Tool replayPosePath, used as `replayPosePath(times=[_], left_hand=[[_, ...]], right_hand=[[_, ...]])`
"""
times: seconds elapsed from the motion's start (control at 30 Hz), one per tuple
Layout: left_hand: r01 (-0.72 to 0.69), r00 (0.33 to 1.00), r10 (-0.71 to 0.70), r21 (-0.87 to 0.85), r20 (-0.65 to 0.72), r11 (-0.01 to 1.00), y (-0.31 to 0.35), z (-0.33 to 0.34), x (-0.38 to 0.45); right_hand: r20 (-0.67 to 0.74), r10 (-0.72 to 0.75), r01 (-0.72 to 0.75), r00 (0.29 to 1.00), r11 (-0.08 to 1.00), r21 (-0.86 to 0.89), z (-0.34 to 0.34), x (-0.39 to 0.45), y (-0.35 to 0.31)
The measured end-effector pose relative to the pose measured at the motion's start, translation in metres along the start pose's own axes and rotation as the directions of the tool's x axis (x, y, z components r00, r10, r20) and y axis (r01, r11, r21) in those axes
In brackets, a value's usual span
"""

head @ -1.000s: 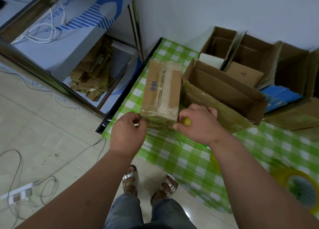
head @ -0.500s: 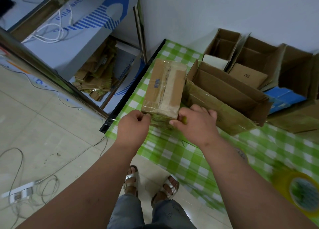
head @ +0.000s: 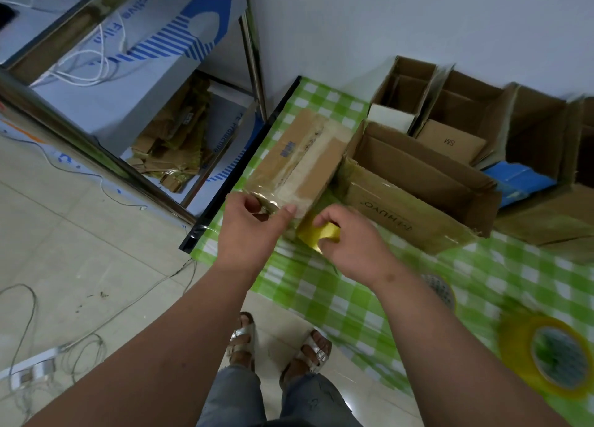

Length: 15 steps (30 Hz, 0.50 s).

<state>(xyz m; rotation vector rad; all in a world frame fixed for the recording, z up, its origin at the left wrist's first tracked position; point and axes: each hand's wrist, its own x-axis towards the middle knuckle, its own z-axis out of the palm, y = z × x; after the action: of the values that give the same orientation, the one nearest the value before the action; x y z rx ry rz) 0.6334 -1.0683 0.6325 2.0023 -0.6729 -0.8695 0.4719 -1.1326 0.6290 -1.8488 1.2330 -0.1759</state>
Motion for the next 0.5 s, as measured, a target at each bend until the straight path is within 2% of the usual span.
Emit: replayPosePath(times=[0.17, 0.27, 0.4, 0.5], left_hand=[[-0.158, 0.986, 0.156, 0.031, 0.052, 0.987, -0.016, -0.009, 0.005], [-0.218, 0.975, 0.213, 0.103, 0.065, 0.97, -0.025, -0.013, 0.011], [-0.324, 0.946, 0.302, 0.253, 0.12, 0.912, -0.028, -0.014, 0.021], [-0.337, 0.94, 0.301, 0.289, 0.163, 0.896, -0.026, -0.018, 0.032]], right_hand=[[0.043, 0.04, -0.051, 0.998, 0.952, 0.303, 0.023, -0.004, -0.013], [0.08, 0.047, -0.072, 0.996, 0.934, 0.349, 0.034, -0.004, -0.016], [0.053, 0.127, -0.137, 0.99, 0.88, 0.454, 0.04, -0.004, -0.015], [0.076, 0.143, -0.161, 0.987, 0.902, 0.401, 0.04, -0.002, -0.015]])
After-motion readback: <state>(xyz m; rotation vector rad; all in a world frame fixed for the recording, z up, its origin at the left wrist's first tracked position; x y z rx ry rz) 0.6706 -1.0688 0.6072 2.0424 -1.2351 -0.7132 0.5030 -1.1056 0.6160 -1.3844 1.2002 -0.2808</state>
